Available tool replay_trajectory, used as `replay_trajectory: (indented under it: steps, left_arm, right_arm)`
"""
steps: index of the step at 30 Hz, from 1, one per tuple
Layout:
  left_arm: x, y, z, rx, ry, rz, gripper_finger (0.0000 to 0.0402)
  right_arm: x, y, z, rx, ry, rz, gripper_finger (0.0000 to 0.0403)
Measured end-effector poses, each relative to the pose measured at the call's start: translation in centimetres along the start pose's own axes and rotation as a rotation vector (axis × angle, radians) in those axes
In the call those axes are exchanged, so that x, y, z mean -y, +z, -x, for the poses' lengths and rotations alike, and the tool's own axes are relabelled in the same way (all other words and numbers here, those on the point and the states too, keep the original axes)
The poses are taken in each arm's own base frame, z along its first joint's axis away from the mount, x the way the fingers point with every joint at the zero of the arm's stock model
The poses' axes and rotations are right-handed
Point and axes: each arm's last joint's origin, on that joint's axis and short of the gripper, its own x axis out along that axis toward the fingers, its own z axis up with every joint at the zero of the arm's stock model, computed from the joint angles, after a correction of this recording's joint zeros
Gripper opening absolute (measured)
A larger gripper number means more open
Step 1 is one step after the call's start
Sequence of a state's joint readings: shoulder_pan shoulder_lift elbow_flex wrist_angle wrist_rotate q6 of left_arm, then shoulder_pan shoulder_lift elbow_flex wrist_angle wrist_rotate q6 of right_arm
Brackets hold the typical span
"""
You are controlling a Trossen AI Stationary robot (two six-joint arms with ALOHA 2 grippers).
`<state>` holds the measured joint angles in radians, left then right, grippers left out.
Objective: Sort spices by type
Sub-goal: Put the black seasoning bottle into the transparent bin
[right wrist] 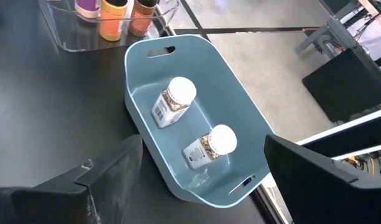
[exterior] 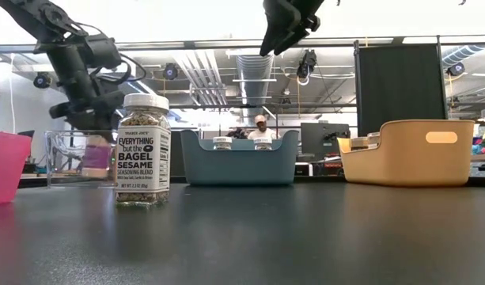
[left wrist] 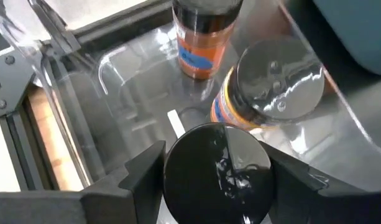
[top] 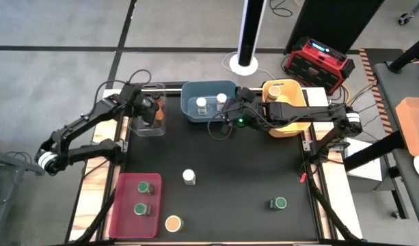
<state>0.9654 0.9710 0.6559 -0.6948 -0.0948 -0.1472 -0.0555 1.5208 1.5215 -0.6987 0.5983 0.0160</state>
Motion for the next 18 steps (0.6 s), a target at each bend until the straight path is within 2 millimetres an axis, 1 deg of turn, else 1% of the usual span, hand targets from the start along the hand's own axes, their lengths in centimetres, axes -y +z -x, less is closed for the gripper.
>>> replay_trajectory:
  steps: [5, 14, 18]
  left_arm:
    - [0.01, 0.05, -0.06, 0.001, 0.0, 0.002, 0.0206]
    - [0.01, 0.1, -0.02, 0.005, 0.0, 0.003, 0.0249]
    - [0.01, 0.1, -0.02, 0.004, 0.0, 0.003, 0.0259]
  right_arm:
    - [-0.01, 0.0, -0.01, 0.0, 0.0, 0.002, 0.0329]
    - [-0.01, 0.0, -0.01, 0.0, 0.0, 0.001, 0.0329]
    - [-0.01, 0.0, -0.01, 0.0, 0.0, -0.001, 0.0329]
